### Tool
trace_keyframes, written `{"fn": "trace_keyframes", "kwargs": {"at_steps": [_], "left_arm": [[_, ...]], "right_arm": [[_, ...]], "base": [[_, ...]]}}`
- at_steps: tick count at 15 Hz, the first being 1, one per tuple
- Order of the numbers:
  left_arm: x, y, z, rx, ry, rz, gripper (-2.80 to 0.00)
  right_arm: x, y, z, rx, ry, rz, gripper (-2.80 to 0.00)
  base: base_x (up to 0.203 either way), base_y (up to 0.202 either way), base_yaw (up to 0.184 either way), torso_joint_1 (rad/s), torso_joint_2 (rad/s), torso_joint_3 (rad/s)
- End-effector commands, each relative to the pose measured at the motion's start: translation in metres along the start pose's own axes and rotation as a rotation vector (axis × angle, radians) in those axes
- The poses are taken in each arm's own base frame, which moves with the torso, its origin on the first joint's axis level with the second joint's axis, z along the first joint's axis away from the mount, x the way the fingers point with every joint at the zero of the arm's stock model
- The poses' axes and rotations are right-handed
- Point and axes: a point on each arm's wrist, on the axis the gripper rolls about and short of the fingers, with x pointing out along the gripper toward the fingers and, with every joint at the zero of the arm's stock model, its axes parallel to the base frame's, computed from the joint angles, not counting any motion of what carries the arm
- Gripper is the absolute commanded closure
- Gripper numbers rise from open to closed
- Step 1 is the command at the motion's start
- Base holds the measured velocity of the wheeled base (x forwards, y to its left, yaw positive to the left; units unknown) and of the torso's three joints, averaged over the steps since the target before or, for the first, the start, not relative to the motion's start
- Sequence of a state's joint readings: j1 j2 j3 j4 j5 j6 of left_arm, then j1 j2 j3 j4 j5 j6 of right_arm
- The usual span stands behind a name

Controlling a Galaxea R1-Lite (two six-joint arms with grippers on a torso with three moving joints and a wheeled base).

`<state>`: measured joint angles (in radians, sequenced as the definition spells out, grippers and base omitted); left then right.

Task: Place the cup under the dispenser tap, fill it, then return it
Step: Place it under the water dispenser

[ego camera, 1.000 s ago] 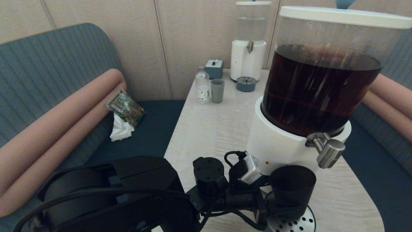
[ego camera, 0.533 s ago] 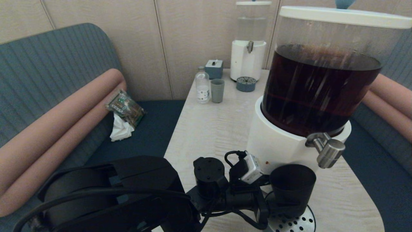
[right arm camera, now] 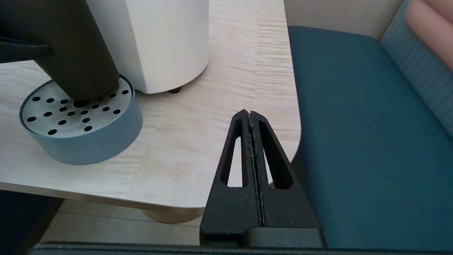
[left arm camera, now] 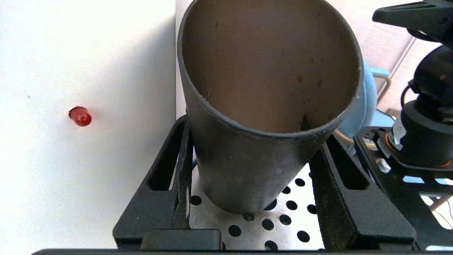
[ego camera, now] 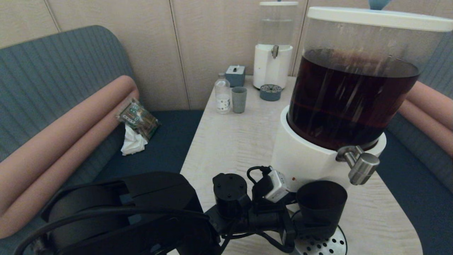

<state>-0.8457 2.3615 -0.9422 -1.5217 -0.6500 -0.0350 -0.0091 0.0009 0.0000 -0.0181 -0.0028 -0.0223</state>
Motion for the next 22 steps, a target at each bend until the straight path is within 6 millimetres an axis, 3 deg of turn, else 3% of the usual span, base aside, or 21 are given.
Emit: {"fn": "trace_keyframes", "kwargs": {"at_steps": [1, 2, 3, 16, 22], "left_arm": [[0.000, 0.000, 0.001, 0.006, -0.008, 0.000, 0.00], [0.000, 0.000, 0.001, 0.006, -0.008, 0.000, 0.00], [0.001, -0.001, 0.001, 0.005, -0.007, 0.000, -2.80], [-0.001, -0.004, 0.006, 0.008, -0.011, -0.003, -2.80], [-0.014, -0.013, 0.018, -0.005, 0.002, -0.002, -2.80]], "right_arm": [[0.001, 0.000, -0.002, -0.001, 0.008, 0.000, 0.00], [0.001, 0.000, -0.002, -0.001, 0.009, 0.000, 0.00], [0.001, 0.000, -0.002, -0.001, 0.008, 0.000, 0.00], [0.001, 0.000, -0.002, -0.001, 0.008, 0.000, 0.00], [0.001, 0.000, -0.002, -0.001, 0.008, 0.000, 0.00]], "base": [[0.000, 0.000, 0.000, 0.000, 0.00, 0.000], [0.000, 0.000, 0.000, 0.000, 0.00, 0.000], [0.000, 0.000, 0.000, 0.000, 0.00, 0.000], [0.000, 0.000, 0.000, 0.000, 0.00, 0.000], [0.000, 0.000, 0.000, 0.000, 0.00, 0.000]]}}
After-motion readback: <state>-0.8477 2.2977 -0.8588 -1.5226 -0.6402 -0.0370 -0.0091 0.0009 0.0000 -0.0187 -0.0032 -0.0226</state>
